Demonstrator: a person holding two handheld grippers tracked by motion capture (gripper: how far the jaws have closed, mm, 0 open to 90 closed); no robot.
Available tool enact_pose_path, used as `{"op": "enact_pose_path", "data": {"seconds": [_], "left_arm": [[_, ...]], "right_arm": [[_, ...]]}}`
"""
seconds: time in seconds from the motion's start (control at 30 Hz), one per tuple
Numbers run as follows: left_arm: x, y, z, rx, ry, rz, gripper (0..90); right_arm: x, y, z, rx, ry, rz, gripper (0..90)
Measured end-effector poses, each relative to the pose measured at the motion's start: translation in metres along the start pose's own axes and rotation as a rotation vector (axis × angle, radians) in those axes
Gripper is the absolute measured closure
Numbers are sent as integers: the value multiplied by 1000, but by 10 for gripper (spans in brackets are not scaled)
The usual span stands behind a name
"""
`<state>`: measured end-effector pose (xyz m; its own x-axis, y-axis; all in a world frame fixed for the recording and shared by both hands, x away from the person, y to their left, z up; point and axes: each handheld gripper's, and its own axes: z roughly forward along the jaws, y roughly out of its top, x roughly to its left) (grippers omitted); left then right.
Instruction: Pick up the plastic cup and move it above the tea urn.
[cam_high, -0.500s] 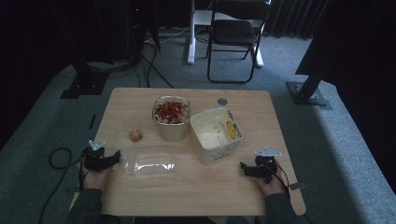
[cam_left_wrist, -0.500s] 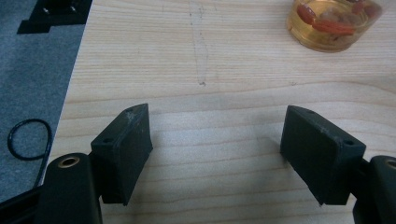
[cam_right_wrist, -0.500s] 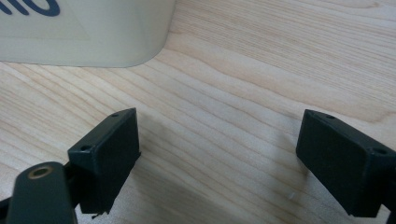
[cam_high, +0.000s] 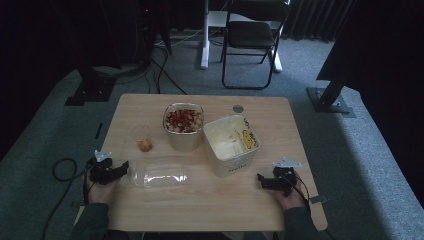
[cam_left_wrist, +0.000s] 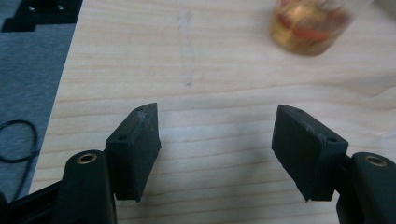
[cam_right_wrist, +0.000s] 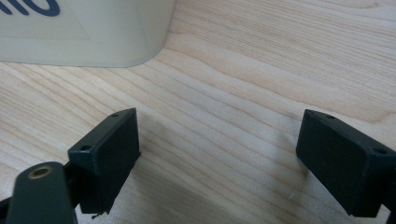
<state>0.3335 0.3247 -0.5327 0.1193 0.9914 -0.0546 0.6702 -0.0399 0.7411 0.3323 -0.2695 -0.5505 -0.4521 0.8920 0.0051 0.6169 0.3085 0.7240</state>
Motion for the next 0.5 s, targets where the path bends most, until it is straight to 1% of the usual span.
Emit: {"op": "enact_pose_path", "data": {"seconds": [0.07,0.1,0.13,0.2,0.27,0.33,0.4,0.5], "left_arm": [[-3,4,-7,-31,-18,9,332],[-5,8,-11,-46,-16,21,332],[-7,11,-15,-62,-19,23,332],[-9,16,-22,-92,-43,29,336],[-12,20,-28,-108,-64,31,344],[-17,24,-33,-126,-82,44,346],[-22,28,-38,-140,-105,58,349],[-31,35,-44,-165,-160,69,366]], "right_arm": [[0,0,0,0,0,0,129],[0,0,0,0,0,0,129],[0,0,0,0,0,0,129],[0,0,0,0,0,0,129],[0,0,0,0,0,0,129],[0,0,0,0,0,0,129],[0,0,0,0,0,0,129],[0,0,0,0,0,0,129]]}}
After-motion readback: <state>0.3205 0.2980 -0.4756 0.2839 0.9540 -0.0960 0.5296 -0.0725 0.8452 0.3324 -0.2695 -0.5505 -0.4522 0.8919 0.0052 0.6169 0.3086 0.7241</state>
